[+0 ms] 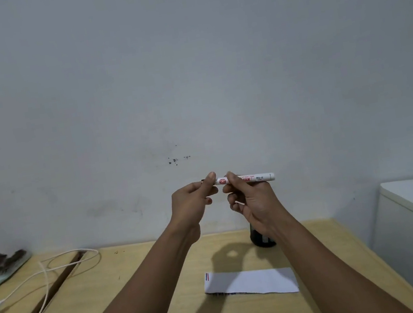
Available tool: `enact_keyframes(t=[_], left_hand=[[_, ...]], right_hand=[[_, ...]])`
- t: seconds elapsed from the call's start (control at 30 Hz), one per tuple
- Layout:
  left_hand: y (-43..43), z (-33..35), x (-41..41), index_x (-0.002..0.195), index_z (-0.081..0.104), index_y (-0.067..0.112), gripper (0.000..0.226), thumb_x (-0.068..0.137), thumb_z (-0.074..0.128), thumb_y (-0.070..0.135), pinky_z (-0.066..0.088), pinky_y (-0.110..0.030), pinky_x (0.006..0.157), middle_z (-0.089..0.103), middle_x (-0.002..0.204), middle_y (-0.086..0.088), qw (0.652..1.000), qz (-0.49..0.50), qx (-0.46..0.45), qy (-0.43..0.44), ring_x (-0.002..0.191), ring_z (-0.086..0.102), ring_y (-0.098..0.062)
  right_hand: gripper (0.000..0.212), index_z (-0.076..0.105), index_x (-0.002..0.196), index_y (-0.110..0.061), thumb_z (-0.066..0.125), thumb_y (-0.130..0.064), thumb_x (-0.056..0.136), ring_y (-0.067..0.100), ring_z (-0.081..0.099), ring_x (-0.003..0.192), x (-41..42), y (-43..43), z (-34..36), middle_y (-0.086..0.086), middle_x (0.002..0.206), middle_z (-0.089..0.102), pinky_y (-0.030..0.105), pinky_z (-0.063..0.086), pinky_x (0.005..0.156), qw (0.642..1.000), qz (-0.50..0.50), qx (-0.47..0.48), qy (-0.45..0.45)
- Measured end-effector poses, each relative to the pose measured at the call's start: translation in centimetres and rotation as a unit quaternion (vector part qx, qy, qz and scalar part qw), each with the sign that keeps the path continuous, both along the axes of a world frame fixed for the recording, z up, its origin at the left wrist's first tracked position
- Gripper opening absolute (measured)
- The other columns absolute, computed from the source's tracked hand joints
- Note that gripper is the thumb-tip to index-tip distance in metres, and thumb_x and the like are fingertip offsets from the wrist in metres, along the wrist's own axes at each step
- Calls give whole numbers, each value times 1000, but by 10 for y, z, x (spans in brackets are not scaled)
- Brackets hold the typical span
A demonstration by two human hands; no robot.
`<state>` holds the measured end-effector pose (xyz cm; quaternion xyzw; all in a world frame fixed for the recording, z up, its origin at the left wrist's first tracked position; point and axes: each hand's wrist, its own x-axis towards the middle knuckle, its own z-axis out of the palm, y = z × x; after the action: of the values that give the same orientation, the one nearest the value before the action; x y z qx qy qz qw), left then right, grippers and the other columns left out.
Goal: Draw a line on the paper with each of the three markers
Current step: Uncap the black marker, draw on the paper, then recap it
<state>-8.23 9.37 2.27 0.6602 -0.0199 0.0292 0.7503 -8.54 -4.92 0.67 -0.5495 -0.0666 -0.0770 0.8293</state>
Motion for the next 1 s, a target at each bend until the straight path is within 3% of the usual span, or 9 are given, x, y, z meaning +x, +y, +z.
enact_keyframes(t=[0.13, 0.3, 0.6, 0.73, 1.0], left_hand=[[12, -7, -8, 94, 78, 16, 33, 86, 70, 48, 35, -38, 84, 79, 94, 9, 997, -13, -46, 68, 91, 61, -12], [24, -7, -6, 84, 72, 22, 27, 85, 72, 49, 35, -38, 82, 76, 82, 14, 985, -11, -93, 146, 84, 57, -9], [33, -19, 3, 88, 74, 20, 35, 82, 71, 54, 36, -41, 81, 77, 86, 10, 983, -9, -1, 184, 85, 57, -11], [31, -35, 10, 89, 75, 19, 37, 85, 68, 54, 36, -43, 83, 76, 79, 9, 982, -1, 30, 185, 82, 56, -13], [24, -67, 23, 84, 72, 16, 38, 88, 65, 53, 34, -38, 76, 71, 72, 7, 973, -2, 80, 217, 75, 51, -17]], right_hand=[[25, 72, 105, 4, 68, -18, 94, 12, 58, 58, -8, 18, -5, 5, 72, 69, 22, 49, 57, 999, -18, -35, -35], [8, 74, 96, -11, 71, -18, 92, 18, 60, 64, -15, 32, -11, 9, 76, 69, 27, 51, 61, 987, -52, -122, -86], [11, 76, 100, -21, 72, -17, 91, 13, 65, 69, -12, 26, -33, -1, 80, 74, 28, 57, 67, 975, -38, -186, -114], [17, 77, 106, -20, 71, -15, 91, 10, 66, 71, -8, 17, -46, -4, 84, 76, 27, 57, 67, 966, -25, -226, -120], [24, 76, 115, -14, 65, -8, 95, 5, 61, 78, 1, 2, -83, 9, 101, 67, 23, 52, 68, 935, 13, -326, -142]])
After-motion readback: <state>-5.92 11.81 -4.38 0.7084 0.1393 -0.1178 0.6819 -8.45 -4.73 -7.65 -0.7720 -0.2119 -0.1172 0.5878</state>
